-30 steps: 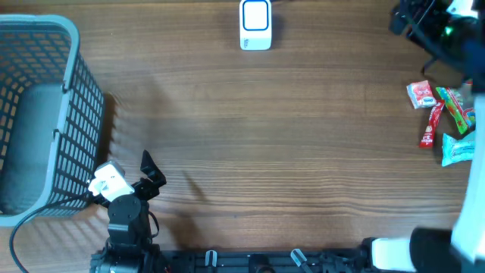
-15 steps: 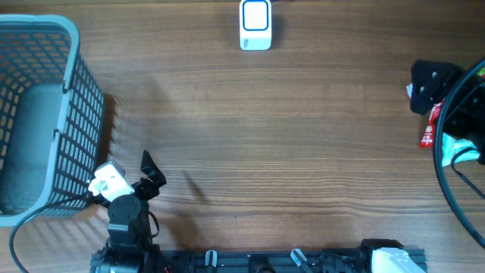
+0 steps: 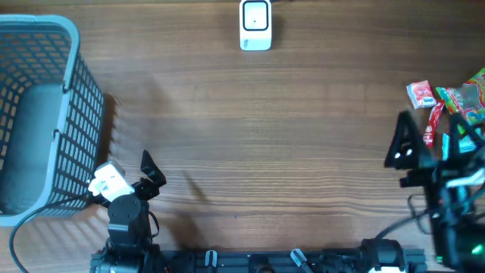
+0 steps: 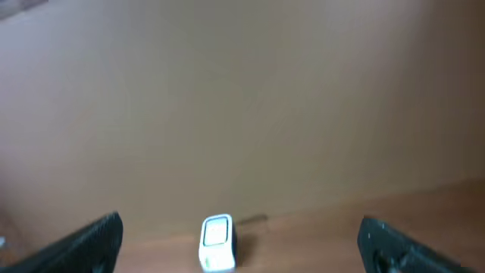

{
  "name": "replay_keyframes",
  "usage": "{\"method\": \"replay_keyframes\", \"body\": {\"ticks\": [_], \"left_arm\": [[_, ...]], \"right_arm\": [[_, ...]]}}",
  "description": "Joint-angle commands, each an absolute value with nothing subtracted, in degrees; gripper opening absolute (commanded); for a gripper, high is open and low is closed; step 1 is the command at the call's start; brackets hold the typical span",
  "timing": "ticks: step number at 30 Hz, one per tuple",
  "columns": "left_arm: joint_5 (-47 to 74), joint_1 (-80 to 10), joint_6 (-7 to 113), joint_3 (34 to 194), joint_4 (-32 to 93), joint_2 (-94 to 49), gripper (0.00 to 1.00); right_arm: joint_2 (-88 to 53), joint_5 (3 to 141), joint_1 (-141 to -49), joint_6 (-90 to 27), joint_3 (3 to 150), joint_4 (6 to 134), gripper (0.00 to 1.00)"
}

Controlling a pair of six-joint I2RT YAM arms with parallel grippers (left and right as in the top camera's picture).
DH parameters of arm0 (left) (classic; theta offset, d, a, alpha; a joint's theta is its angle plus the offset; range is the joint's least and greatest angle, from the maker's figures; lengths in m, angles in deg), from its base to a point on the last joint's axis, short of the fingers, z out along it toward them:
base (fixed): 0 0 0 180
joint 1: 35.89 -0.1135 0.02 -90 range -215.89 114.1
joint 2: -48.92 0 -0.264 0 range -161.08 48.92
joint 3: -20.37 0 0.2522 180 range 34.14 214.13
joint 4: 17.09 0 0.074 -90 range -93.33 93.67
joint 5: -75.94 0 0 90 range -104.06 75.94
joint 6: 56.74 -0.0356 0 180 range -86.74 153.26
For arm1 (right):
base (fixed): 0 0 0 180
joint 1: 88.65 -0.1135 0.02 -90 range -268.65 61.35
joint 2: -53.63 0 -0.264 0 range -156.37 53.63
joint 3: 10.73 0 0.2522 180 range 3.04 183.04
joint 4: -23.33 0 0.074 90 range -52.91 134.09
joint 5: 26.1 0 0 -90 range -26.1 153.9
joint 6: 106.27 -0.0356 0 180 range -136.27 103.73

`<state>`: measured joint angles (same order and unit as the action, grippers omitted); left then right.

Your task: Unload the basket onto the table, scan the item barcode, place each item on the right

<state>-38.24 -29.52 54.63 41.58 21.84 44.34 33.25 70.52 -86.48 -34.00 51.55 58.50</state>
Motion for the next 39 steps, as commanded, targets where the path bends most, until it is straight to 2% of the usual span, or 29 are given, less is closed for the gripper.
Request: {"method": "replay_keyframes", "body": {"ticks": [1, 5, 8, 15, 23, 25, 33, 39], "left_arm": [[-39.03, -29.26, 54.74, 41.45, 21.78, 44.62, 1.00], [-39.03, -29.26, 54.74, 41.45, 21.78, 44.62, 1.00], [-39.03, -29.26, 54.72, 41.45, 21.78, 44.62, 1.00], [-39.03, -29.26, 54.74, 41.45, 21.78, 44.62, 1.00], [-39.03, -29.26, 54.74, 41.45, 21.78, 44.62, 1.00], [-39.03, -29.26, 54.74, 41.45, 21.78, 44.62, 1.00], [-39.03, -29.26, 54.74, 41.45, 21.78, 44.62, 1.00], [-39.03, -29.26, 54.74, 41.45, 21.78, 44.62, 1.00]], "right_arm": [[43.15, 73.03, -86.72, -32.78, 35.37, 45.65, 1.00], [51.81, 73.97, -86.72, -32.87, 16.99, 23.46, 0.99], [53.43, 73.86, -86.78, -32.82, 9.89, 16.79, 1.00], [53.45, 69.93, -86.94, -30.83, 4.18, 21.27, 1.00], [53.47, 65.25, -89.19, -26.16, 3.33, 37.08, 1.00], [53.47, 67.37, -89.19, -22.27, 3.33, 37.03, 1.00], [53.47, 67.41, -87.13, -22.27, 3.33, 37.06, 1.00], [53.47, 69.31, -86.76, -14.77, 3.33, 36.99, 1.00]]}}
